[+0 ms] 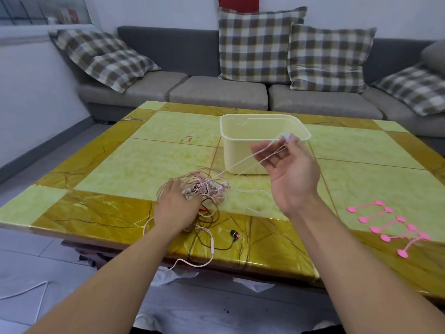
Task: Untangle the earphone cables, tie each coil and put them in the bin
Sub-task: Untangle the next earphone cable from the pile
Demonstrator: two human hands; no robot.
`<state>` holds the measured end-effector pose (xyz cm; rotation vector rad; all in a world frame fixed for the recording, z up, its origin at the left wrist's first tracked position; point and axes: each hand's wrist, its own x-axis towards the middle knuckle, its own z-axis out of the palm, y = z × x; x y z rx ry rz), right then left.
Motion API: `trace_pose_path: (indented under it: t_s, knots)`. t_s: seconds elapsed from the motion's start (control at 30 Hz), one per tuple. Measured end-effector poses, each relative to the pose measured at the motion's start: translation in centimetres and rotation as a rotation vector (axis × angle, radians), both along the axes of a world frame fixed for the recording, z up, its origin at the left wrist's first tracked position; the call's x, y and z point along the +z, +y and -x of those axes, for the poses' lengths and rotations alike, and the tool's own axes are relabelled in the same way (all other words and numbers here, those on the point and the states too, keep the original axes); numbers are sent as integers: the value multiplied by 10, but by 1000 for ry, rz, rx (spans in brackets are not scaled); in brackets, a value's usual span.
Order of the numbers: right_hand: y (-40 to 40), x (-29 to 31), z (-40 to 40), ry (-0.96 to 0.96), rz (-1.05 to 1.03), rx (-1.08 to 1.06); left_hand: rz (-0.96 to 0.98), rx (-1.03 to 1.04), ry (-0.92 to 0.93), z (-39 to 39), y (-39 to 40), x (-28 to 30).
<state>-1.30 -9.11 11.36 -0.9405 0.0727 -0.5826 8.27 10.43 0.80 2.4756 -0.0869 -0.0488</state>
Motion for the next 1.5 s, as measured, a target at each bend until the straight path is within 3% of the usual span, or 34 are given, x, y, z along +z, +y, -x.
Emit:
trace_pose_path:
  t_s: [0.07,0.3,0.43,0.53,0.63,0.77,0.93,1.03,1.1,1.2,1.27,1.37,1.43,1.5]
  knots:
    - [-10,6,5,-5,-62,-61,5,17,25,-3,2,-2]
    - [-44,-6,8,90,22,-422,114,141,-155,-6,4,7]
    - [-66,-15,10,225,-30,-661,188,252,-200,-11,9,13]
    - [-76,-26,8,352,-12,-719,244,273,-207,-12,16,15]
    - [-80,-38,5,551,103,-594,302,237,-181,-12,21,16]
    - [-76,-55,5,822,432,-216,333,128,-72,-5,18,25]
    - [-62,-60,-2,988,1002,-311,311,57,31,3,15,36]
    - [-50,-60,-4,940,1380,-425,172,106,-129,7,12,38]
    - [-40,-58,-9,777,1369,-368,148,90,-294,10,11,39]
    - [-27,-64,-17,811,1379,-68,211,-106,-456,14,8,38]
    - [-23,-76,-20,903,1480,14,194,-261,-398,18,3,36]
    - [-21,-88,-23,971,1512,11,8,-454,-328,18,-1,26]
    - [-21,-91,-26,988,1520,4,-106,-504,-305,15,0,20]
    - [-22,-92,-28,995,1526,-26,-104,-480,-341,10,0,18]
